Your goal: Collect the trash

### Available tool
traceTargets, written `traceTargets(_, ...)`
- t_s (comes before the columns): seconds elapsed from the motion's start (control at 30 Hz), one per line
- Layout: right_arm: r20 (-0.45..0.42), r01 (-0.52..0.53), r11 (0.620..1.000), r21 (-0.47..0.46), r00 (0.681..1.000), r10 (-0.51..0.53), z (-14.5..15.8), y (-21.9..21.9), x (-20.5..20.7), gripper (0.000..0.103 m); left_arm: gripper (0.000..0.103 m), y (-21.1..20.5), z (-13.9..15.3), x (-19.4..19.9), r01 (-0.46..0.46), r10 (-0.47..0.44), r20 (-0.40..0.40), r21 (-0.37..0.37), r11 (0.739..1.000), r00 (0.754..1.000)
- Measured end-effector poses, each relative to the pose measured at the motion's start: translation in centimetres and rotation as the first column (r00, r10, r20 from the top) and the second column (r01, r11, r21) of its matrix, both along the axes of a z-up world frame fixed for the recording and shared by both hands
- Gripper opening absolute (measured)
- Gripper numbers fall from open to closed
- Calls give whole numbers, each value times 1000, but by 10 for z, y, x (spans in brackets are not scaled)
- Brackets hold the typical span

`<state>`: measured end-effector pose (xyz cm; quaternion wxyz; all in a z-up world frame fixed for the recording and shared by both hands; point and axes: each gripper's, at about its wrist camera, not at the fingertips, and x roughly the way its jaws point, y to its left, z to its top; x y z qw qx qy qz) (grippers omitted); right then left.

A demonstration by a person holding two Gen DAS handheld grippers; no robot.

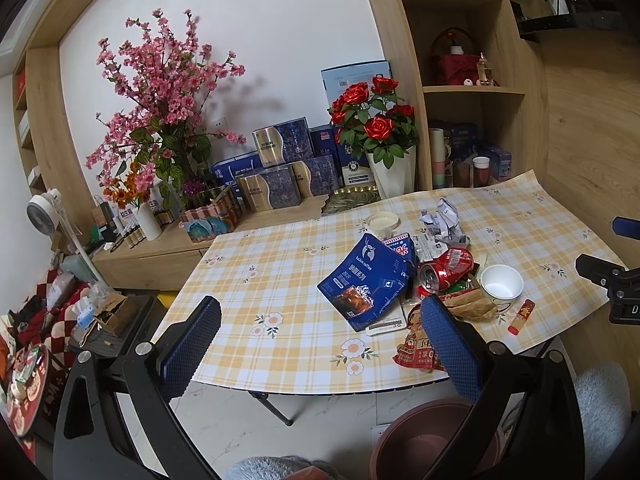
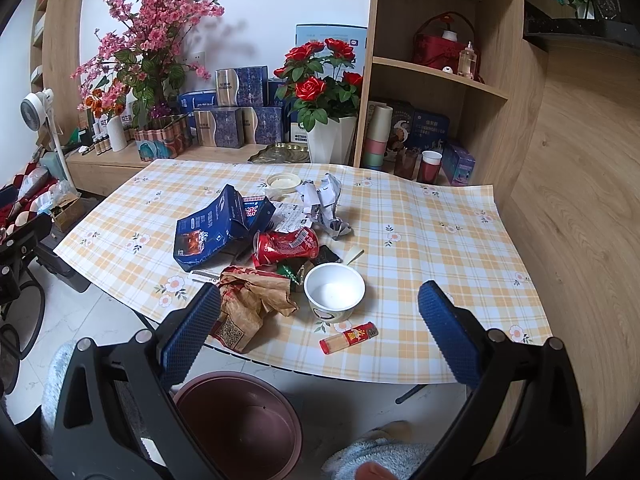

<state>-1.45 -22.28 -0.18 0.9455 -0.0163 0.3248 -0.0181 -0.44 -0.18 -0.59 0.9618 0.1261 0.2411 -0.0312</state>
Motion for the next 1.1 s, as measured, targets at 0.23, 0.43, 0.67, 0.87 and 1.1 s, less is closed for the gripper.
traceTargets(0.23,-1,1,1000,-2,1000,-1,1,0,0,97,98,-1,-1,0,-1,1,0,2,1000,1000)
traceTargets(0.43,0,-1,1000,-3,1000,1,1,0,0,97,98,-3,-1,0,-2,2,1,1,1000,1000)
traceTargets(0.67,1,0,1000,-4,1000,0,2,-1,0,97,98,-3,-1,0,-1,1,1,2,1000,1000)
traceTargets(0.87,0,2,1000,-5,1000,-2,2,1,0,97,98,-3,1,-1,-3,3,2,4,1000,1000)
traceTargets(1.1,0,2,1000,-5,1000,-2,2,0,0,97,98,1,11,1,-1,1,0,3,1000,1000)
